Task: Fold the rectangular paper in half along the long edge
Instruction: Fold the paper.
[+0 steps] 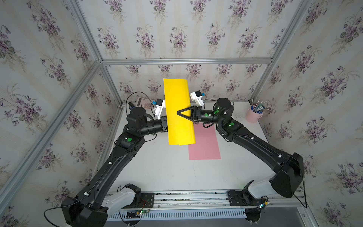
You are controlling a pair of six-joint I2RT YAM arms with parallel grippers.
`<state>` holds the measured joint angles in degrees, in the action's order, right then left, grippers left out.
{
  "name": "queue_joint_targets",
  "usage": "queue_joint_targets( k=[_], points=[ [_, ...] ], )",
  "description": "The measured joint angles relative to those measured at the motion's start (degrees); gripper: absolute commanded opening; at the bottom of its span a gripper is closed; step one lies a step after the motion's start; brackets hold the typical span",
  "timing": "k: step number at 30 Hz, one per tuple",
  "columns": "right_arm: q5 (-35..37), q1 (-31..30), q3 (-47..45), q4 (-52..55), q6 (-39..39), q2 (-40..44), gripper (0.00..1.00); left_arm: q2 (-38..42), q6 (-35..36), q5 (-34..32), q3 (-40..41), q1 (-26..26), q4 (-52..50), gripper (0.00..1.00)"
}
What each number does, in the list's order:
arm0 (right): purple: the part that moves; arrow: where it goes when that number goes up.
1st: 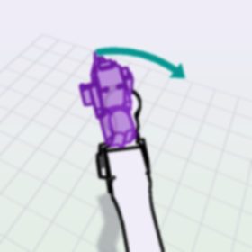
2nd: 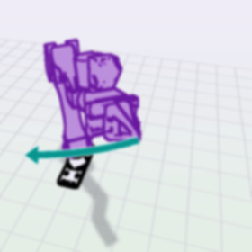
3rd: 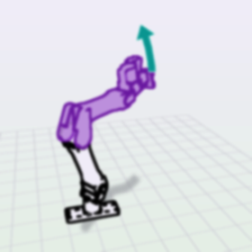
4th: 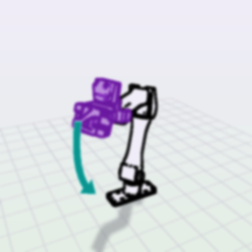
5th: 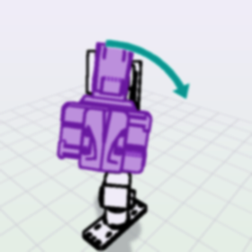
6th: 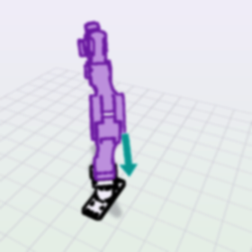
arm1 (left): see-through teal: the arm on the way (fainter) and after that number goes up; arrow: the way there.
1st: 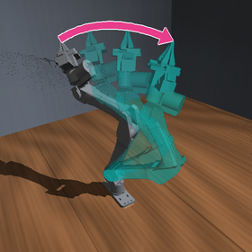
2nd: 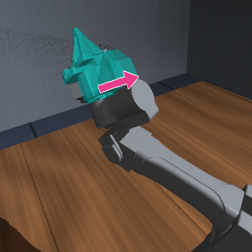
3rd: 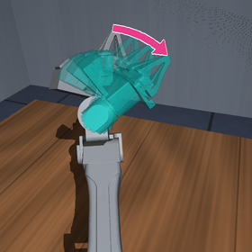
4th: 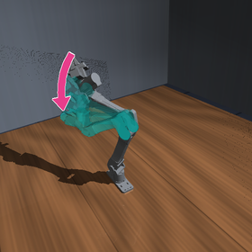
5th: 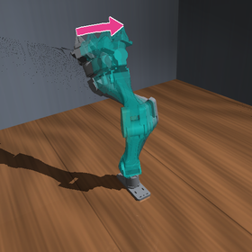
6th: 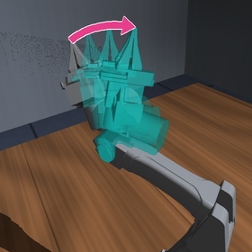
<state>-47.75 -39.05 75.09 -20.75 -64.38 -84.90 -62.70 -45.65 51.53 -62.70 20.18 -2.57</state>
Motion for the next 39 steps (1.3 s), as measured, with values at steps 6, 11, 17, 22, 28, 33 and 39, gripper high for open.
queue_joint_targets(
  k=[6,11,17,22,28,33,39],
  points=[
    [0.0,0.5,-0.3,0.0,0.0,0.0,0.47,0.5,0.4,-0.2,0.2,0.1,0.0,0.0],
    [0.2,1.4,-1.2,0.1,0.1,0.1,0.54,1.6,1.7,-0.8,-0.3,0.1,-1.0,0.0],
    [0.2,1.9,-1.6,0.0,0.1,0.4,0.61,1.6,3.2,-2.0,-0.7,0.1,-3.4,0.0],
    [0.2,2.0,-1.4,0.0,0.0,0.6,0.66,1.4,3.7,-2.1,-0.7,0.1,-4.3,0.0],
    [0.2,2.4,-1.4,0.0,0.1,0.6,0.67,1.4,4.9,-2.1,-1.8,0.1,-6.7,0.0],
    [0.2,2.5,-1.5,0.0,0.0,0.6,0.64,1.4,5.7,-2.1,-2.3,0.1,-7.8,0.0],
    [-0.7,2.6,-1.5,0.0,0.1,0.6,0.63,1.4,5.8,-2.1,-2.5,0.1,-8.1,0.0]
  ],
)
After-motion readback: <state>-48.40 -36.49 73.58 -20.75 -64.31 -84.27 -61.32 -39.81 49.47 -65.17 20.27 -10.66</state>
